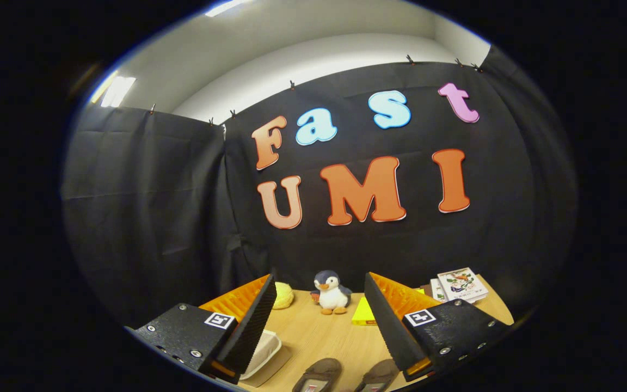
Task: Open the storage box then place both shoes into the box .Put the left shoe in first, then the right shoe, with the right side of both shoes facing outward in a uniform manner.
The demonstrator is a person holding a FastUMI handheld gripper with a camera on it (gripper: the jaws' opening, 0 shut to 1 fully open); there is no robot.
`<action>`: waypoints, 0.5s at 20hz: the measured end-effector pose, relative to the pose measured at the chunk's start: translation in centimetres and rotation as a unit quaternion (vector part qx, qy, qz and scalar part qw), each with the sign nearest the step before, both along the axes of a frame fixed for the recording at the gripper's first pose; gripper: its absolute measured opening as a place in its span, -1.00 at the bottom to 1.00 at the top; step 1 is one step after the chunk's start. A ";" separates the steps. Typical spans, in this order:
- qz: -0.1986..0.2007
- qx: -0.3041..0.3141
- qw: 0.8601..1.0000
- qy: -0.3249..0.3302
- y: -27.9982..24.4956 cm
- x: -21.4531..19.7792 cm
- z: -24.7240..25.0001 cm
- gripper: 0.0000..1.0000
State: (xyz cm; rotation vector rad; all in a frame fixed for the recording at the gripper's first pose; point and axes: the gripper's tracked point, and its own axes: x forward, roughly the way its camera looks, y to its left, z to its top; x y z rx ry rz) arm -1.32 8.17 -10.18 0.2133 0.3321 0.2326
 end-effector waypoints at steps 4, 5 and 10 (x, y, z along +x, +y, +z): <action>0.041 0.032 0.996 0.075 3.2 -1.1 -4.8 0.94; 0.050 0.042 0.993 0.100 3.9 -1.3 -6.3 0.95; 0.088 0.101 0.974 0.181 7.9 -2.9 -10.7 0.94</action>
